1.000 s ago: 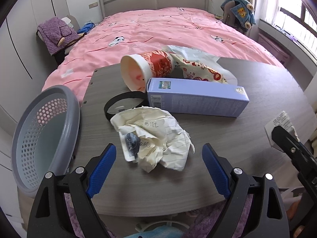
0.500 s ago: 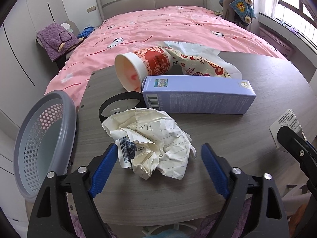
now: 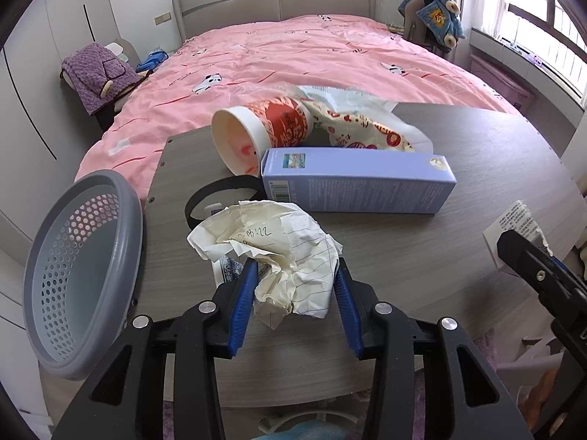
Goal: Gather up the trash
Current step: 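Carry the tissue and carton over the grey basket with both grippers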
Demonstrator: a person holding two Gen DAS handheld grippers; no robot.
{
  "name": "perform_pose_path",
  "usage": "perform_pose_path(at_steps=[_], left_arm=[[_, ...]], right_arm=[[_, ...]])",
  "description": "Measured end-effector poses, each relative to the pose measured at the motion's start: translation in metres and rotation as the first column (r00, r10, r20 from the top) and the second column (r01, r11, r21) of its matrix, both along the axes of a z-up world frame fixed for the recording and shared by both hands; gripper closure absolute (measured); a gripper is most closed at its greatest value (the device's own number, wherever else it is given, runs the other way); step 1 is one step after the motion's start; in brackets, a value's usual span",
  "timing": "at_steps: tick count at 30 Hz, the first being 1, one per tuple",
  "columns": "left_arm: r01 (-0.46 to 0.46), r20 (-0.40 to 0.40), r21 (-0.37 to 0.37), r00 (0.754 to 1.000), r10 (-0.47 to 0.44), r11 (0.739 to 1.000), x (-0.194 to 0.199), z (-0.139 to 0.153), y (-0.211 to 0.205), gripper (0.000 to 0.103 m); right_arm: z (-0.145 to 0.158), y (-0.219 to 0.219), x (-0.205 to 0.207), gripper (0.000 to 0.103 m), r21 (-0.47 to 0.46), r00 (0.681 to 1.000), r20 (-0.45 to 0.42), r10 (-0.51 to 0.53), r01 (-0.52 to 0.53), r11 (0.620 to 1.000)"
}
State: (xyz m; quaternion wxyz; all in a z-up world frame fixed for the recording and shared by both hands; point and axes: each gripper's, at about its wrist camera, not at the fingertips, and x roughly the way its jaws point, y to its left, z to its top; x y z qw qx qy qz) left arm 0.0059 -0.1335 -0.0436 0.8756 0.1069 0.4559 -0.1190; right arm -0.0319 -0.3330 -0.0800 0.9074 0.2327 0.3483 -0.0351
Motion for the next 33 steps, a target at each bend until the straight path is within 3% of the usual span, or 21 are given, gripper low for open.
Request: perform_pose_path(at_steps=[20, 33], left_arm=[[-0.004, 0.098, -0.055, 0.995, 0.01, 0.998, -0.019, 0.039, 0.027, 0.062], [-0.057, 0.135, -0.099, 0.988, 0.07, 0.993, -0.024, 0.051, 0.079, 0.062]], right_arm=[[0.017, 0.021, -0.002, 0.021, -0.046, 1.0, 0.02, 0.024, -0.023, 0.999], [0.034, 0.076, 0.01, 0.021, -0.108, 0.992, 0.018, 0.121, -0.119, 0.987]])
